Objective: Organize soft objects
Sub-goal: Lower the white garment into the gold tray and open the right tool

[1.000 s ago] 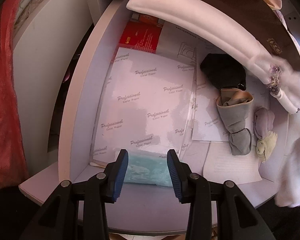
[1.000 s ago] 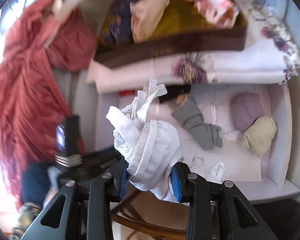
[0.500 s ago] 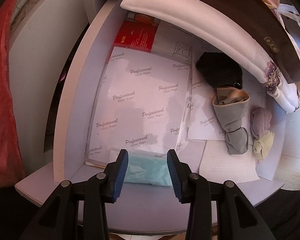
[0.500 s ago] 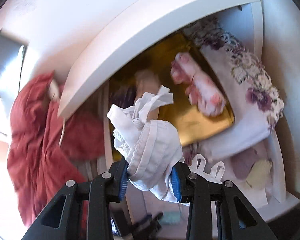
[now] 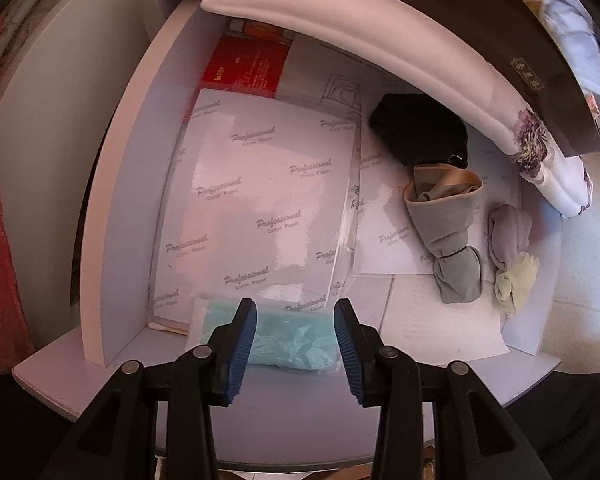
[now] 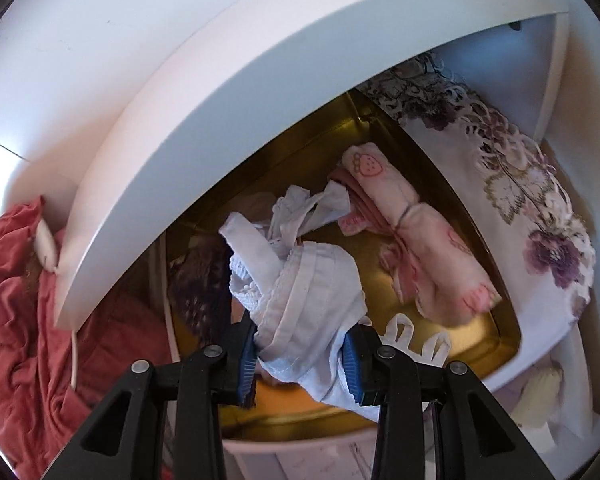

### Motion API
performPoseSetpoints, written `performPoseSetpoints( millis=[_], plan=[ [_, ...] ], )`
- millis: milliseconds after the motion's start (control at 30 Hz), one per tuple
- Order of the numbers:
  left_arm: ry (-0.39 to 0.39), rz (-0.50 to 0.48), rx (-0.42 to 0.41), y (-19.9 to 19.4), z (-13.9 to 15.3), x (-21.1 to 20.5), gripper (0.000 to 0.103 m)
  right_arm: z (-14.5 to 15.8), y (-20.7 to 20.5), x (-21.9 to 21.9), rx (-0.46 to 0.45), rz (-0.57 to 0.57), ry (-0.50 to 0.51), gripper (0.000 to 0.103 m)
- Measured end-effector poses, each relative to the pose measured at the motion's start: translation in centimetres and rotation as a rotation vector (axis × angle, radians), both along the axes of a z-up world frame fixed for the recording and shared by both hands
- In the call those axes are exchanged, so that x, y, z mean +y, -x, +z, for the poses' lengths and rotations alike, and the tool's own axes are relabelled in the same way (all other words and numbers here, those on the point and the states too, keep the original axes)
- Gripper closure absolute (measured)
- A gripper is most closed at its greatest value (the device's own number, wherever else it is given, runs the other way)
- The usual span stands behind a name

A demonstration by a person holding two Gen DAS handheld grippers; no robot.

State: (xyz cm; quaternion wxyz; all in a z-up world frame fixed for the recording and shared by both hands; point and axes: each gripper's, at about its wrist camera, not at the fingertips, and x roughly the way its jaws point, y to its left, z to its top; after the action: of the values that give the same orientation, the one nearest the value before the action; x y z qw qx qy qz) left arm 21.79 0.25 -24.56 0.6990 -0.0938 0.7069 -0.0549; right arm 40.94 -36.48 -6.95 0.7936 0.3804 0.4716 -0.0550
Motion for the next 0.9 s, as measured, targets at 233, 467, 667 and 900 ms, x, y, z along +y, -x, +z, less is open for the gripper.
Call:
performPoseSetpoints(
  millis=[233,467,667,900],
  plan=[
    [-0.007,-0.009,0.020,0.0,-0.9,-0.7,0.063,-1.6,-1.3,0.3,0.012,0.005,0.093,0.067],
    [-0.022,-0.017,0.033,-0.2,-1.4,-0.8,0.063,-2.7,-1.6,0.6,0.023,0.050,0.158,0.062],
    [-0.034,-0.022,0.034,0.0,-1.8,-1.4,0.063,-1.9,-1.1,1.3,0.018,0.102,0.171,0.049],
    [-0.048,-0.020,0.029,0.3,-1.9,-1.2,0.063,-0.4,1.7,1.6,0.000,0.137,0.204,0.043]
  ],
)
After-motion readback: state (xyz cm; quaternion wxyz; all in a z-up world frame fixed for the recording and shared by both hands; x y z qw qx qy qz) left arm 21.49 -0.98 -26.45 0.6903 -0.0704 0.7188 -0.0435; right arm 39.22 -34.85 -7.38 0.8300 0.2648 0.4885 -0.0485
